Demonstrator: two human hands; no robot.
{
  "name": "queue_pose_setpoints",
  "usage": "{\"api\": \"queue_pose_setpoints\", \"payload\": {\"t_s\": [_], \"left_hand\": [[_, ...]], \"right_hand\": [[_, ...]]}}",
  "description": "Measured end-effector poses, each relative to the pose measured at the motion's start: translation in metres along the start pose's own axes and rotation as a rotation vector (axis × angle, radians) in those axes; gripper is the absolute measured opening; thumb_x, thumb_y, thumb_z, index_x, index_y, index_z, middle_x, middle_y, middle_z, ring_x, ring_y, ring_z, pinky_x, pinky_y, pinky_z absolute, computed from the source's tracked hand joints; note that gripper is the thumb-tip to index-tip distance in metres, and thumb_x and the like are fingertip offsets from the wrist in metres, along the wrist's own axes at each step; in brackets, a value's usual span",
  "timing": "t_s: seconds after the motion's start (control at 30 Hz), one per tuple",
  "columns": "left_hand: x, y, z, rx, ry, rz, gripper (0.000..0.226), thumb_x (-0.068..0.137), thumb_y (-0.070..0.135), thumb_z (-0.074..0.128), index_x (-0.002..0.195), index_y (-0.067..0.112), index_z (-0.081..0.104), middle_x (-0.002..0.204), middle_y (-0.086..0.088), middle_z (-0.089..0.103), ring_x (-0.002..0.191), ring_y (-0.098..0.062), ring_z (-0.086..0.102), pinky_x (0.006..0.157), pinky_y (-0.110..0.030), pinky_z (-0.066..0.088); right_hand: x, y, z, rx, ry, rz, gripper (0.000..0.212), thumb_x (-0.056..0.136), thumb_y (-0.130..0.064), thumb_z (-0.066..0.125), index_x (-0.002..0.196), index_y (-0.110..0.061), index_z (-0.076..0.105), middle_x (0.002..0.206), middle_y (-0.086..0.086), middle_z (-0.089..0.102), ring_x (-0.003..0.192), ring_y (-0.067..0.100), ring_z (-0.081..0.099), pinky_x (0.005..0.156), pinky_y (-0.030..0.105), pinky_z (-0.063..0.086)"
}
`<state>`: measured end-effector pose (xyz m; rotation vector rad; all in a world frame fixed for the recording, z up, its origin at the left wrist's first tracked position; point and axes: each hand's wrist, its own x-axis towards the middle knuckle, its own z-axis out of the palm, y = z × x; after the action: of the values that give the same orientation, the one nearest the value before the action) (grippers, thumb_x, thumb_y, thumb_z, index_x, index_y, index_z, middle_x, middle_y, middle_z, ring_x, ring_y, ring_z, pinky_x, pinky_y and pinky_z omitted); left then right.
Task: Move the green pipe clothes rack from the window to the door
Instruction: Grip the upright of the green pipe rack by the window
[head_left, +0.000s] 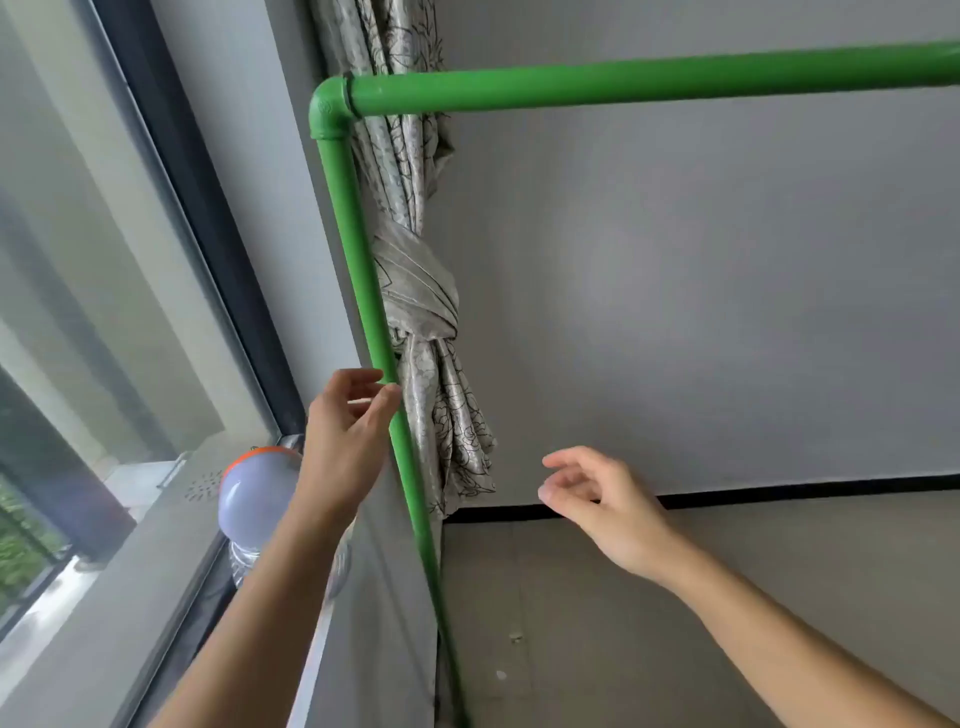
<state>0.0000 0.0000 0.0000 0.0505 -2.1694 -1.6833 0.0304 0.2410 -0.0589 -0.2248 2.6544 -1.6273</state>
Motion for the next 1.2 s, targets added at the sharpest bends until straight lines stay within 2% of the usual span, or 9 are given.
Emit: {"api": "queue_pose_setpoints", "payload": {"t_s": [0.1,0.2,0.37,0.47,0.57,0.67,0.77,0.9,1.2], "left_hand": [[0.03,0.011,0.0,0.027,0.093,0.055,0.036,0.091,0.026,0.055,0.124,0.011,0.053,0.097,0.003,0.06,0.084,-0.005,0.057,0.084,-0.038,0.051],[0.055,0.018,0.005,0.0,0.059,0.077,0.045,0.095,0.034,0.047,0.134,0.013,0.045,0.109,-0.004,0.057,0.091,-0.012,0.057,0.075,-0.025,0.046],[0.093,0.027,0.023,-0.075,0.018,0.089,0.026,0.096,0.037,0.043,0.089,0.012,0.048,0.087,-0.014,0.057,0.079,-0.023,0.058,0.067,-0.028,0.048],[0.109,0.027,0.032,-0.162,-0.014,0.047,0.026,0.095,0.033,0.047,0.093,0.007,0.05,0.085,-0.02,0.064,0.073,-0.025,0.065,0.064,-0.031,0.052],[0.121,0.023,0.035,-0.229,-0.074,0.024,0.042,0.092,0.031,0.054,0.096,-0.011,0.057,0.073,-0.021,0.066,0.064,-0.026,0.064,0.065,-0.039,0.053],[0.133,0.02,0.033,-0.265,-0.194,0.007,0.037,0.086,0.029,0.061,0.065,-0.002,0.06,0.054,-0.017,0.061,0.051,-0.029,0.059,0.058,-0.034,0.052],[0.145,0.019,0.041,-0.265,-0.218,0.009,0.043,0.081,0.022,0.065,0.045,0.013,0.044,0.034,-0.005,0.041,0.033,-0.026,0.044,0.045,-0.028,0.041],[0.158,0.02,0.07,-0.337,-0.28,0.075,0.046,0.08,0.016,0.063,0.044,0.012,0.034,0.031,-0.001,0.029,0.027,-0.021,0.03,0.039,-0.027,0.028],[0.185,0.042,0.148,-0.623,-0.884,0.056,0.039,0.075,0.017,0.065,0.048,0.013,0.037,0.03,0.001,0.03,0.024,-0.015,0.028,0.038,-0.021,0.032]], "right_hand": [[0.033,-0.001,0.027,-0.002,-0.115,0.008,0.023,0.087,-0.029,0.066,0.109,-0.026,0.059,0.091,-0.009,0.064,0.076,0.003,0.062,0.077,0.022,0.049],[0.075,0.001,0.06,0.013,-0.181,0.023,0.026,0.083,-0.032,0.066,0.106,-0.027,0.055,0.089,-0.006,0.061,0.078,0.01,0.061,0.084,0.035,0.052],[0.143,0.005,0.107,0.005,-0.2,0.008,0.058,0.063,-0.054,0.063,0.115,-0.028,0.058,0.094,-0.01,0.06,0.089,0.017,0.066,0.09,0.044,0.054],[0.166,0.004,0.127,0.033,-0.275,0.001,0.036,0.078,-0.041,0.067,0.107,-0.02,0.059,0.095,0.001,0.063,0.086,0.02,0.065,0.08,0.035,0.055],[0.179,0.015,0.144,0.035,-0.316,-0.011,0.025,0.079,-0.048,0.063,0.083,-0.024,0.059,0.077,0.0,0.064,0.078,0.022,0.065,0.078,0.038,0.053],[0.185,0.024,0.152,0.097,-0.355,-0.028,0.024,0.081,-0.049,0.062,0.069,-0.03,0.052,0.066,-0.006,0.055,0.066,0.014,0.055,0.067,0.033,0.046],[0.19,0.032,0.15,0.154,-0.357,-0.065,0.033,0.078,-0.053,0.059,0.068,-0.022,0.051,0.067,0.001,0.054,0.063,0.014,0.051,0.065,0.035,0.043],[0.2,0.043,0.135,0.235,-0.269,-0.049,0.035,0.077,-0.048,0.059,0.067,-0.015,0.052,0.057,-0.002,0.052,0.057,0.015,0.05,0.061,0.034,0.042],[0.213,0.074,0.089,0.308,0.261,0.077,0.049,0.07,-0.039,0.065,0.045,-0.008,0.037,0.044,0.008,0.038,0.044,0.019,0.034,0.046,0.043,0.03]]}}
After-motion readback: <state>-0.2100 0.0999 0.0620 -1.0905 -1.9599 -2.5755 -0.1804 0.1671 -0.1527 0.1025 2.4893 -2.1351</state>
